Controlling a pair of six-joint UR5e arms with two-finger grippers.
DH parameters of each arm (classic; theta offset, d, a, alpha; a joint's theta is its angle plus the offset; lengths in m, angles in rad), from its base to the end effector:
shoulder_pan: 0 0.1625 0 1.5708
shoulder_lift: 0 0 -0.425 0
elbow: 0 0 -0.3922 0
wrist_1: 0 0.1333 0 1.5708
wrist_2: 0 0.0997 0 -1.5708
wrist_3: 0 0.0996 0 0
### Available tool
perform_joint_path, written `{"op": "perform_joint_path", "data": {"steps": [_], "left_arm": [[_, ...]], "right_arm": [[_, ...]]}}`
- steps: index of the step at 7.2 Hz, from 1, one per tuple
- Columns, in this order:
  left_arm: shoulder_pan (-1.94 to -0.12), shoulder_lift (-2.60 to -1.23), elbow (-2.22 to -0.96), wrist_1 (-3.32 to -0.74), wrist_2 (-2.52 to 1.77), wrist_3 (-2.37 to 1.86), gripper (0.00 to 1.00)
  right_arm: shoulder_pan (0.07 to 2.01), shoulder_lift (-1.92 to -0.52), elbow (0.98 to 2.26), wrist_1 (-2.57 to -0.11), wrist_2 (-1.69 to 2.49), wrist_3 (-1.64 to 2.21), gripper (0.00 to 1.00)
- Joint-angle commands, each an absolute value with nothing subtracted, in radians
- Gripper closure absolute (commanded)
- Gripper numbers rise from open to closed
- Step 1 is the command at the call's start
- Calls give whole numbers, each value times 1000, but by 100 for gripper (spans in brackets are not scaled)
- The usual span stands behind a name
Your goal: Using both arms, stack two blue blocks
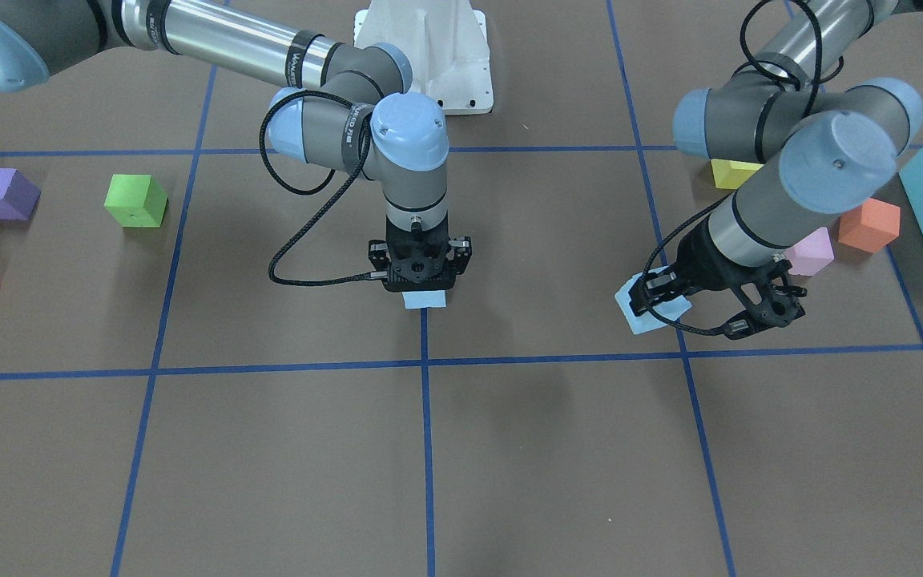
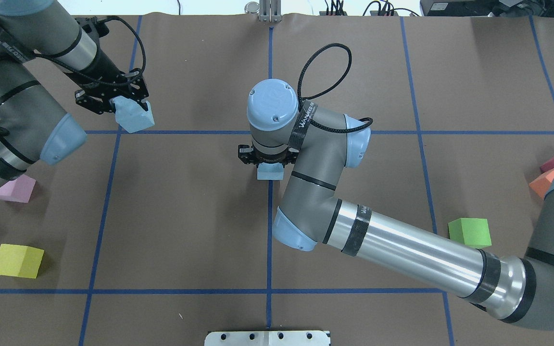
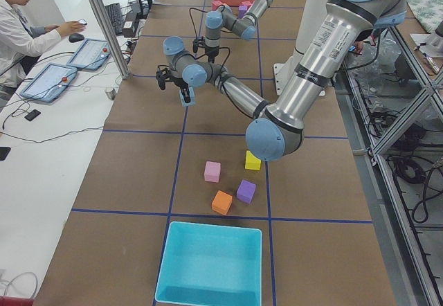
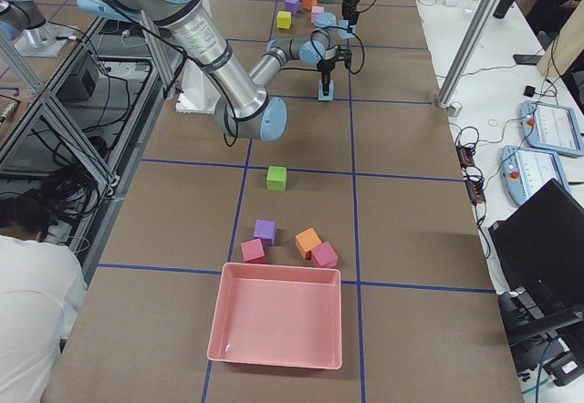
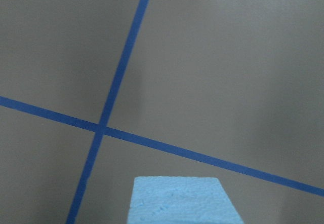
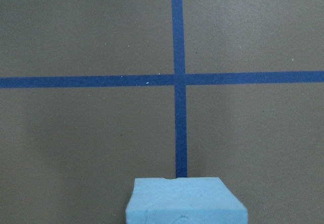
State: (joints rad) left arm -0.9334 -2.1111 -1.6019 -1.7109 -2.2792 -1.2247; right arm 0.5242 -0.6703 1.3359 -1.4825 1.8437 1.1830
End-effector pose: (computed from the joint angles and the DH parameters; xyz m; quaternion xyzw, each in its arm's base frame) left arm 0.3457 -0.5820 0.3070 -0.0658 0.4562 -0.1388 0.8765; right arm -0.6219 -0.4825 0.1860 0.0470 -0.3831 0.0128 0.9224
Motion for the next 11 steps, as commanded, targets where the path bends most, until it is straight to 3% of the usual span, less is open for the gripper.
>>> {"op": "perform_joint_path", "data": {"steps": [1,2,5,8,11], "left_arm": [[-884,-2144,-1618,-1712,-2243,-1288,49],[-882,-2146,-1620,-1712,-2243,-1290,49],[-839,-2213,-1615,-1713,-2223,-1287,49],[-750,-2299,-1585,-1718,-2113,-1258,49],[-670,-2440,-1452,-1717,-2017,-1175,48]], "right_arm": [[522,-670,1328,-1482,1842,1160,20],[523,-669,1328,-1480,1842,1160,0],[592,-660,1370,-1480,1885,1154,0],[711,-846,1537,-1486,1944,999,0],[774,-903,1557,-1483,1959,957,0]]}}
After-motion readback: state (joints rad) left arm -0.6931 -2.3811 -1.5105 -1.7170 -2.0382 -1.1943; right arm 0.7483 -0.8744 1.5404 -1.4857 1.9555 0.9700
